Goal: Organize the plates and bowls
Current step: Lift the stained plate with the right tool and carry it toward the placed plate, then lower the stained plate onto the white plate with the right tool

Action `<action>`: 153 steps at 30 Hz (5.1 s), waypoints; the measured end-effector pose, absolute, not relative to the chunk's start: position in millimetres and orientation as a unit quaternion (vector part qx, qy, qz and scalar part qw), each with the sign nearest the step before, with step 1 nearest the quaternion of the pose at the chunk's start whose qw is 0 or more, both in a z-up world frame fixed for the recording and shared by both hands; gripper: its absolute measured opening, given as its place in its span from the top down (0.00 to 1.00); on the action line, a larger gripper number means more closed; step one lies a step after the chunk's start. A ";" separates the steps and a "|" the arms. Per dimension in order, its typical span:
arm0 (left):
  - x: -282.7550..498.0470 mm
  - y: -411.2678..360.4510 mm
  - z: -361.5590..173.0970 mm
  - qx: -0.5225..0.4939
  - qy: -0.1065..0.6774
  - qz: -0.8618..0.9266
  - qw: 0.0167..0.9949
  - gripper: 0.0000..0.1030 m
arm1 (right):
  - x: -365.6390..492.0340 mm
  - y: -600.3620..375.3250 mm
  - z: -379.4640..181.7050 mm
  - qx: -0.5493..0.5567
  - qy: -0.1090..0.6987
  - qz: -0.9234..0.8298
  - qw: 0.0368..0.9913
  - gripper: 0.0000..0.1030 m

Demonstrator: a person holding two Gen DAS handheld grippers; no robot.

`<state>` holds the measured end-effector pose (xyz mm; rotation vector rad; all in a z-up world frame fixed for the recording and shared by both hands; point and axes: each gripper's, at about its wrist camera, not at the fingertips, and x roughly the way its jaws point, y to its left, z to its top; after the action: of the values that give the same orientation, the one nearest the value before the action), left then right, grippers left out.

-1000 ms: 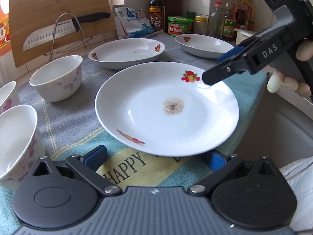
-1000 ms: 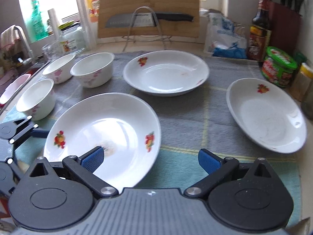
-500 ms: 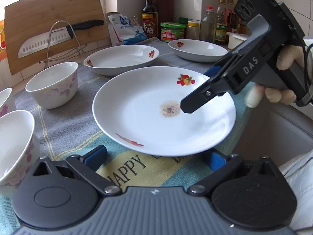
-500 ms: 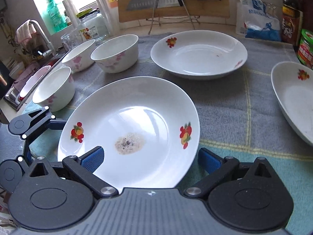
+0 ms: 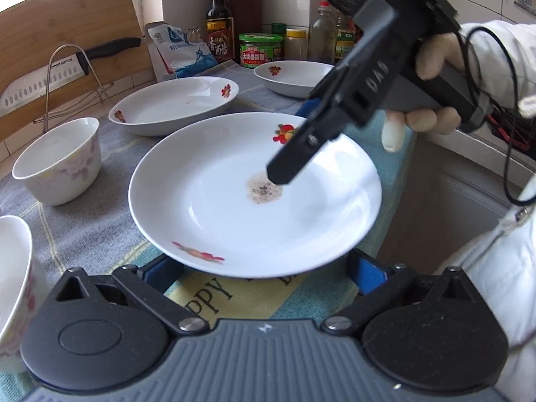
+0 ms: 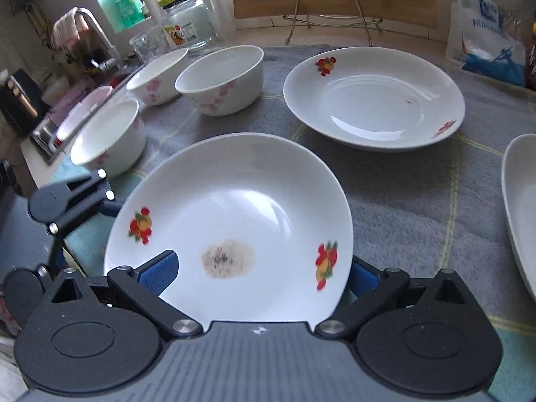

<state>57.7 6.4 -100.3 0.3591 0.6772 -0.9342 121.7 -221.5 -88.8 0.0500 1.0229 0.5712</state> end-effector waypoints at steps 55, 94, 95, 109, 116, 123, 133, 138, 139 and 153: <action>84.1 -53.2 -60.5 0.185 0.341 -0.448 0.806 0.04 | 167.2 -292.4 -51.8 0.105 0.514 0.300 0.797 0.00; 166.6 -222.3 -67.3 0.215 0.345 -0.512 0.757 0.04 | 196.4 -482.5 -66.5 0.167 0.485 0.228 0.828 0.00; 167.7 -224.1 -67.8 0.215 0.346 -0.512 0.756 0.04 | 197.0 -484.1 -67.6 0.169 0.485 0.227 0.827 0.00; 176.3 -234.1 -71.1 0.217 0.360 -0.512 0.749 0.04 | 202.3 -496.0 -77.8 0.181 0.485 0.224 0.825 0.00; 182.0 -237.4 -75.0 0.220 0.359 -0.511 0.749 0.04 | 202.3 -502.3 -78.4 0.189 0.480 0.214 0.830 0.00; 185.6 -239.6 -78.1 0.225 0.357 -0.513 0.747 0.04 | 200.2 -506.7 -76.8 0.193 0.476 0.206 0.833 0.00; 190.3 -238.3 -82.9 0.228 0.351 -0.520 0.745 0.04 | 196.8 -508.9 -72.4 0.188 0.471 0.193 0.840 0.00; 190.5 -238.0 -82.0 0.226 0.351 -0.521 0.745 0.04 | 193.5 -509.5 -70.9 0.185 0.471 0.185 0.842 0.00; 190.4 -238.0 -81.8 0.226 0.351 -0.521 0.745 0.04 | 193.0 -509.8 -70.5 0.185 0.470 0.184 0.843 0.00; 183.3 -233.2 -80.0 0.228 0.335 -0.523 0.750 0.04 | 181.3 -510.5 -60.2 0.167 0.457 0.161 0.859 0.00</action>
<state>183.3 -233.2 -80.0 0.4986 0.7322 -1.1429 181.3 -510.5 -60.2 0.3516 0.9601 0.3371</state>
